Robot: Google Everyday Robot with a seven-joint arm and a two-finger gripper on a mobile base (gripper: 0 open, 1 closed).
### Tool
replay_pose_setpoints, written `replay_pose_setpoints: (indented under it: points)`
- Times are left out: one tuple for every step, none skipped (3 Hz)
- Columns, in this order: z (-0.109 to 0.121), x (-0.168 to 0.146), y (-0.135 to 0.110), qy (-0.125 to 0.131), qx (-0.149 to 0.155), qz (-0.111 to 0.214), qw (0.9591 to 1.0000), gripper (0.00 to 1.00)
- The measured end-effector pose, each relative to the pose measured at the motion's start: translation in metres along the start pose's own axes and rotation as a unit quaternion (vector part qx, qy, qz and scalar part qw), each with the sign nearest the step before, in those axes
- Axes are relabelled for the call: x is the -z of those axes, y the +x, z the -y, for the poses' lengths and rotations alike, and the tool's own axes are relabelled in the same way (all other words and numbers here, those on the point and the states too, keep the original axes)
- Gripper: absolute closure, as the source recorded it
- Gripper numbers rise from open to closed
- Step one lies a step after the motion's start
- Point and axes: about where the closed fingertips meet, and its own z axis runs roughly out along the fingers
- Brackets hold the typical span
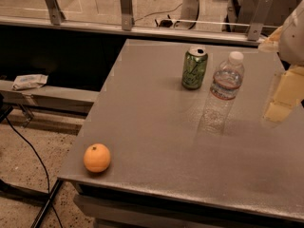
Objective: Move water bottle near orange
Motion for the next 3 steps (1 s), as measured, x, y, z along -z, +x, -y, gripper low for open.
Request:
replay_pose_setpoints:
  points:
    - [0.0,0.0,0.0,0.0,-0.001,0.003,1.0,0.0]
    - [0.006,-0.001,0.0,-0.002,-0.021,0.043,0.9989,0.0]
    - [0.008,-0.015,-0.012,-0.001,-0.048,0.11,0.9928,0.0]
